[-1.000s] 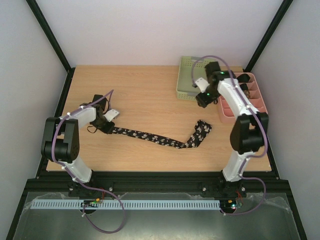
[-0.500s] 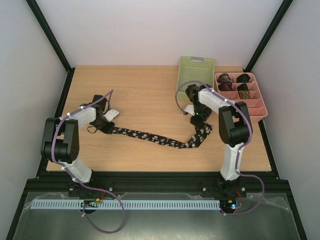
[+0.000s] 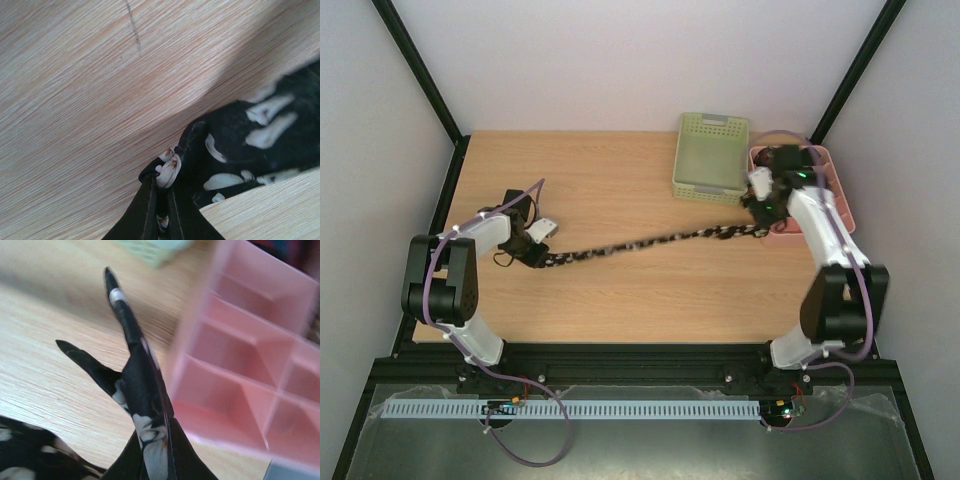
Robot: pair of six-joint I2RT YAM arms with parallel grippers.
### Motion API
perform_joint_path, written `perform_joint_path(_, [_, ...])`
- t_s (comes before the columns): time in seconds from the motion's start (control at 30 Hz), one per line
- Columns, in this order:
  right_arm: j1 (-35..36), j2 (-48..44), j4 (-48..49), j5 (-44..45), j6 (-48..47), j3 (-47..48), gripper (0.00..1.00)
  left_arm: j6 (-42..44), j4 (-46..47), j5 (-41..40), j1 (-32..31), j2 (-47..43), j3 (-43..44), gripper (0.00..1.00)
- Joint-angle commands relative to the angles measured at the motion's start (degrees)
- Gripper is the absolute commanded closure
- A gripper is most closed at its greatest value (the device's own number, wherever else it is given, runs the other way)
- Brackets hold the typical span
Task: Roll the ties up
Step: Flatten out the tie at the center of the board, then move the tie to the center of the board.
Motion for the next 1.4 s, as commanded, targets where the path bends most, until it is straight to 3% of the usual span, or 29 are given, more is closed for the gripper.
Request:
perform_joint_path(0.0, [-10.91, -13.3, 10.56, -15.18, 7.82, -14.75, 0.98, 0.03, -1.17, 0.13, 1.29, -0.58, -2.39, 0.98])
perform_joint_path(0.1, [-17.47, -23.6, 18.48, -21.9, 8.87, -26.13, 0.93, -0.19, -0.78, 0.24, 2.05, -0.59, -3.64, 0.98])
perform_joint_path(0.2, [-20.15, -31.1, 24.82, -24.97, 8.36, -35.93, 0.69, -0.35, -0.4, 0.82, 2.36, -0.85, -4.85, 0.98])
perform_joint_path(0.43, [-22.85, -32.61, 24.97, -17.03, 3.82, -39.18, 0.62, 0.11, -0.44, 0.63, 2.39, -2.01, -6.8, 0.98])
perform_joint_path(0.53, [-23.94, -30.62, 16.96, -19.56, -2.09, -34.48, 0.54, 0.45, -0.95, 0.48, 2.62, -2.78, -6.99, 0.96])
perform_joint_path(0.63, [-23.91, -26.86, 2.36, -26.94, -10.57, -27.49, 0.24, 0.33, -1.39, 0.67, 3.39, -3.47, -6.42, 0.89])
perform_joint_path(0.7, [-23.83, -23.13, -7.02, -31.59, -16.33, -23.34, 0.17, 0.16, -1.92, 1.3, 4.18, -3.5, -5.5, 0.85])
perform_joint_path(0.77, [-22.8, -18.59, -14.88, -33.94, -19.4, -19.83, 0.16, 0.21, -2.89, 3.05, 5.04, -3.31, -4.03, 0.74])
perform_joint_path(0.87, [-19.13, -12.57, -20.99, -32.79, -17.98, -17.48, 0.25, 0.39, -4.45, 6.32, 6.38, -3.8, -1.08, 0.52])
perform_joint_path(1.03, [-13.15, -11.4, -15.73, -23.73, -15.57, -24.42, 0.33, 0.41, -4.43, 9.54, 7.16, -7.43, 3.46, 0.07])
perform_joint_path(1.07, [-12.38, -11.53, -13.55, -21.42, -15.13, -26.49, 0.34, 0.41, -4.05, 10.23, 7.28, -8.52, 4.07, 0.02])
perform_joint_path(1.37, [-13.05, -5.48, 3.57, -7.44, -7.88, -32.39, 0.4, -5.7, 4.66, 11.06, 7.55, -18.38, 3.93, 0.01])
